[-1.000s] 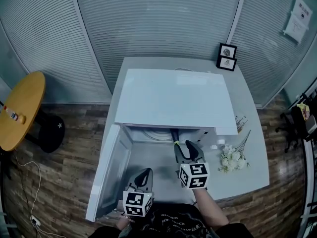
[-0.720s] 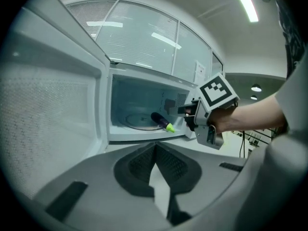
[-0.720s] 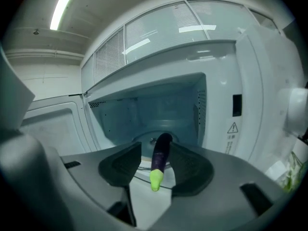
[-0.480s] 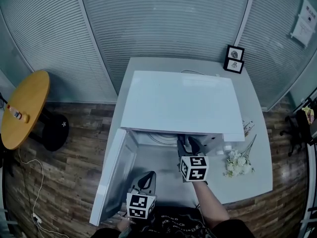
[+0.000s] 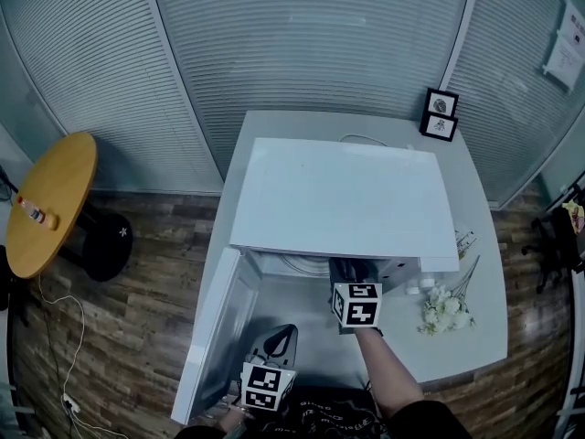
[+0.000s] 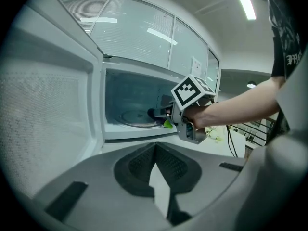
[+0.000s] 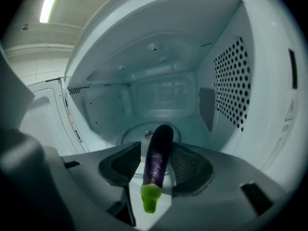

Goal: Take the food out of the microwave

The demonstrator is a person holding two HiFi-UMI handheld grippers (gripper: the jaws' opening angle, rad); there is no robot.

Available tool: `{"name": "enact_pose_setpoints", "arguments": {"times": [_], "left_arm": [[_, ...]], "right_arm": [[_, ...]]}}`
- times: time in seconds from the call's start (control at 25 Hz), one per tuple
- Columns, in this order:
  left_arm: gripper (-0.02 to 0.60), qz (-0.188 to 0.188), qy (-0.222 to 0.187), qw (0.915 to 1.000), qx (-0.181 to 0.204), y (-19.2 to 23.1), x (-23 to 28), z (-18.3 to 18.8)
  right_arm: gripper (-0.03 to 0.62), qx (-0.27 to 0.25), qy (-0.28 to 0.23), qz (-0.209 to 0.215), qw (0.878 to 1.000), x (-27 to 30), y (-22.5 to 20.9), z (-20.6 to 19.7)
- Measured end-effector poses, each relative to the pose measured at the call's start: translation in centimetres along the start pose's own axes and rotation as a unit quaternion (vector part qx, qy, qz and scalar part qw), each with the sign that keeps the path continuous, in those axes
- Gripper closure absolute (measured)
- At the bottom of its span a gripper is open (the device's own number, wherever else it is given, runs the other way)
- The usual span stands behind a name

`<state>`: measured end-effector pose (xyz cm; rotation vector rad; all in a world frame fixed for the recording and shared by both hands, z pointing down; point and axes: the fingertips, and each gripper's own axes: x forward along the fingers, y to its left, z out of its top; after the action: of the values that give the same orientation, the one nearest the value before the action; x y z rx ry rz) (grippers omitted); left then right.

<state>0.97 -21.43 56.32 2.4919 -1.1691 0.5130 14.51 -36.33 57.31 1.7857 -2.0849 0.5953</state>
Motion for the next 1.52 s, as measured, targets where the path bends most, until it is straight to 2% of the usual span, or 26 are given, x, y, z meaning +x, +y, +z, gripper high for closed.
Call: {"name": "enact_pose_setpoints", "arguments": {"times": [0.24,0.68,0.96,1.2,1.52], "left_arm": [[0.574,0.008,0.002,0.9999,-0.013,0.8,0.1,-0.1],[0.574,0.002,0.007,0.9999,-0.01,0.6,0.5,-0.3],[0.574,0.005,0.006,0.9999,-0.013,0.7,0.5,-0.3],[0.574,0.007,0.005,0.9998,-0.015,0.9,0.4,-0.3],[0.574,0.006,0.001,0.9999,-0.015,0.8,0.2,-0.3]], "right_arm": [[0.411,-0.005,0.019,-0.004,1.0,1.1,-0.1,-0.5],[0.402,-0.017,0.045,-0.014,0.999,2.0,-0.3,-1.3],[0.433,-0.029,0.052,-0.019,0.998,2.1,-0.6,-1.5],[0.437,-0.03,0.053,-0.005,0.998,2.2,-0.5,-1.3],[0.439,-0.04,0.025,-0.005,0.999,0.8,-0.3,0.2]]}}
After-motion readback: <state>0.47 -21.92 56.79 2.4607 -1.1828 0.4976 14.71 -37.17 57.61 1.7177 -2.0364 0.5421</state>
